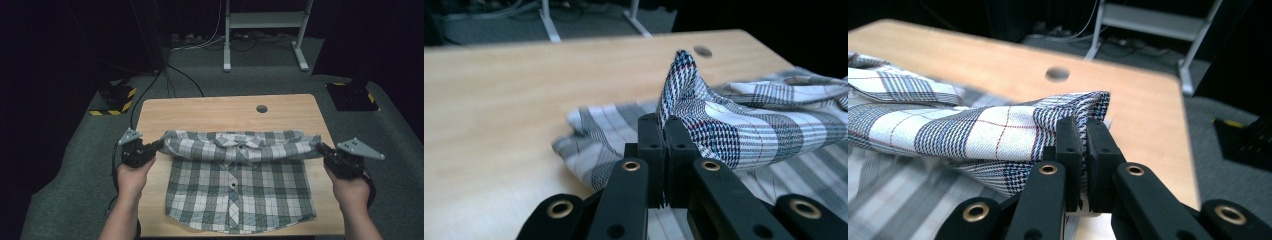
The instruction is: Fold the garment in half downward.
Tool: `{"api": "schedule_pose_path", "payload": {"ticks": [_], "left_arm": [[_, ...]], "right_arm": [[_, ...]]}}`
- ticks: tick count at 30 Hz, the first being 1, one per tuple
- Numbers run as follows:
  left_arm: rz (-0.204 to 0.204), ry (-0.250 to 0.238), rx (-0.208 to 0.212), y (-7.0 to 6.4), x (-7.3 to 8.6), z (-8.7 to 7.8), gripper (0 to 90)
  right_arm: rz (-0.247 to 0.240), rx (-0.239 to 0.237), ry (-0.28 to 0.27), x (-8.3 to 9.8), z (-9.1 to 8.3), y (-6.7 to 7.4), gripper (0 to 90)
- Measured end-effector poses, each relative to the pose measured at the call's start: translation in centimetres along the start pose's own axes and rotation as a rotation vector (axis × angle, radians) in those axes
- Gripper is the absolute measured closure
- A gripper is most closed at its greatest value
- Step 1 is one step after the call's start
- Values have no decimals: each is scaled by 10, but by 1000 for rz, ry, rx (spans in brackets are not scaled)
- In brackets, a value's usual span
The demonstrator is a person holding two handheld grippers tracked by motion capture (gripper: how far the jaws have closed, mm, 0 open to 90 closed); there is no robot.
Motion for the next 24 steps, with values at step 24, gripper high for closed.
{"api": "schedule_pose_path", "payload": {"ticks": [24], "left_arm": [[2,226,6,-23,134,25,868]], "right_arm": [[19,20,255,150,14,-10,857]]}}
Point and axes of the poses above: each handheld gripper's, and its own axes: z roughly forward along the jaws, x roughly out of its underside, y roughly to its left, the point moved 6 cm from there along z, roughly forward along the jaws, and after that the axes turned 13 degrees about z, right-handed, at the moved point
